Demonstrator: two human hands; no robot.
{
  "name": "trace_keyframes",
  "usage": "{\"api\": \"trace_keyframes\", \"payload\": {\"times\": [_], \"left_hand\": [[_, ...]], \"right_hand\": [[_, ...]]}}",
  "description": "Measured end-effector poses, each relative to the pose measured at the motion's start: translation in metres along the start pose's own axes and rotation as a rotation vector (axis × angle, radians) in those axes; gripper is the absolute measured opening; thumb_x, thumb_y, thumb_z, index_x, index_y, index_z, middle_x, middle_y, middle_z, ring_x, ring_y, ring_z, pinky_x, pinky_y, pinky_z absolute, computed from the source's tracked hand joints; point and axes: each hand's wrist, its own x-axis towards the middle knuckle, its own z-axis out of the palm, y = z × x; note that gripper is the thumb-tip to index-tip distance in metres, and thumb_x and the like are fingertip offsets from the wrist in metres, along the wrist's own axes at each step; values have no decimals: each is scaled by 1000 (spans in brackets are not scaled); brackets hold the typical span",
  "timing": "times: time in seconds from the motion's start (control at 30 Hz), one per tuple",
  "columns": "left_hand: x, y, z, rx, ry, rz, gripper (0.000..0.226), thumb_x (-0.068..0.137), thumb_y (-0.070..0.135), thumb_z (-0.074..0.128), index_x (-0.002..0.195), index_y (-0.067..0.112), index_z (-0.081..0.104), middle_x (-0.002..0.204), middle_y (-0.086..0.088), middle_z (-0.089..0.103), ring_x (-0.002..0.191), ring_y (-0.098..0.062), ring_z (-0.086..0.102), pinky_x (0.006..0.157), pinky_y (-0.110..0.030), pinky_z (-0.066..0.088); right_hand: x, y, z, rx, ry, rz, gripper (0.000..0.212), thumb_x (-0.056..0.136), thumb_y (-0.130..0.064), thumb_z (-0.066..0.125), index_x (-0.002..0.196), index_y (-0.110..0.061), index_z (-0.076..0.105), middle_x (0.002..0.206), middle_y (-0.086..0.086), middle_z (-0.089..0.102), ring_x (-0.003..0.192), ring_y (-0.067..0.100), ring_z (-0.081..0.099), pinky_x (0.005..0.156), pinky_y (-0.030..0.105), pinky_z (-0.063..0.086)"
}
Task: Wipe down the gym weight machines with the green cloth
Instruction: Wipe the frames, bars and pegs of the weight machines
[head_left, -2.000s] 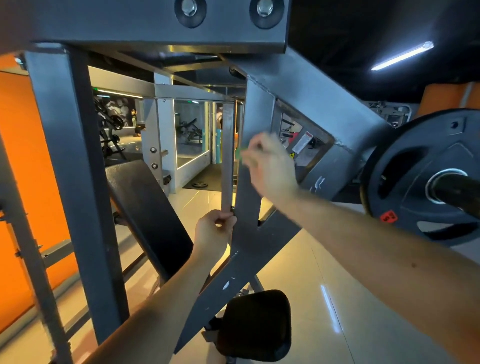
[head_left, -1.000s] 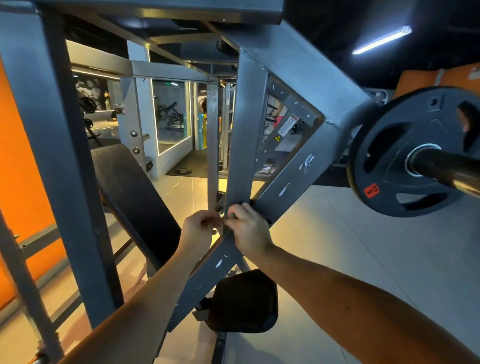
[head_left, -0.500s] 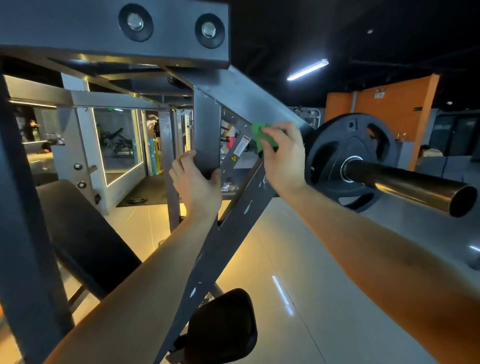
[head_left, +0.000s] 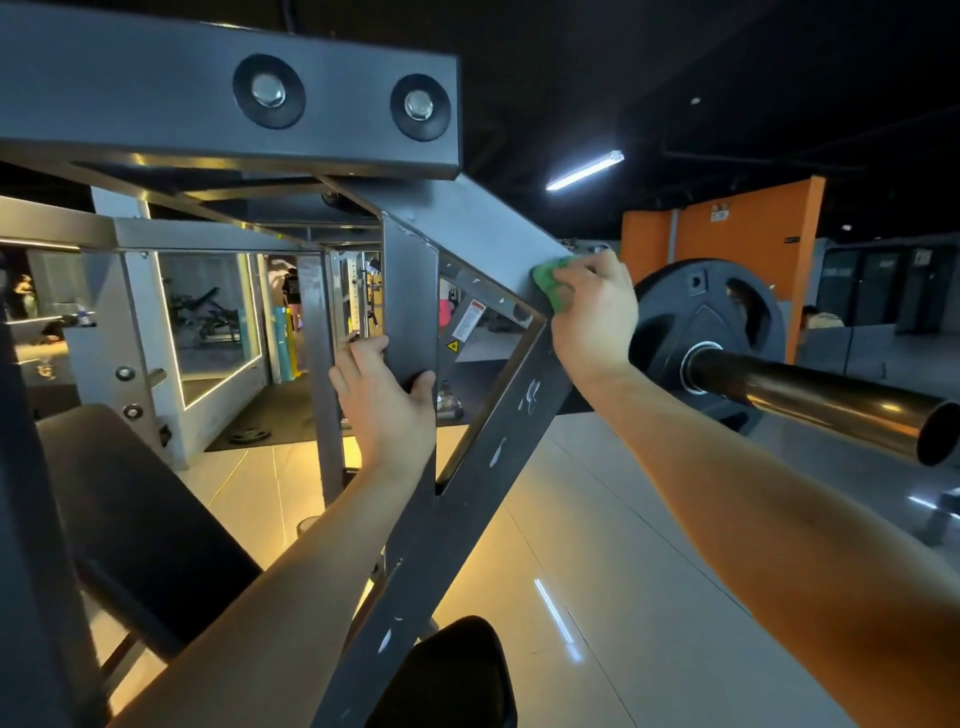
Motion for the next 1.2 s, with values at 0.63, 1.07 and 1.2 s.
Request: {"api": "trace_keyframes", "payload": {"times": [0.63, 1.07, 1.2], "left_hand": [[5, -6, -8, -86, -100, -66, 58, 85, 11, 80, 132, 19, 48, 123, 9, 39, 126, -18, 43, 110, -37, 45], [-16, -28, -14, -97, -148, 26, 61, 90, -1, 71, 140, 25, 49, 144, 0, 39, 132, -21, 46, 110, -43, 48], [-26, -35, -15, -56, -171, -12, 70, 89, 4, 74, 144, 32, 42, 146, 1, 38, 137, -20, 45, 112, -42, 47]], "right_hand": [[35, -122, 54, 324, 47, -151, 19, 90, 5, 64, 106, 0, 74, 108, 17, 57, 101, 35, 56, 85, 44, 55], [-32, -32, 29, 286, 191, 327, 30, 103, -12, 57, 130, -4, 67, 103, 3, 42, 91, 15, 50, 90, 22, 46], [-76, -30, 27, 319, 132, 386, 34, 103, -5, 55, 136, -1, 63, 107, 8, 42, 96, 11, 45, 92, 4, 36]]}}
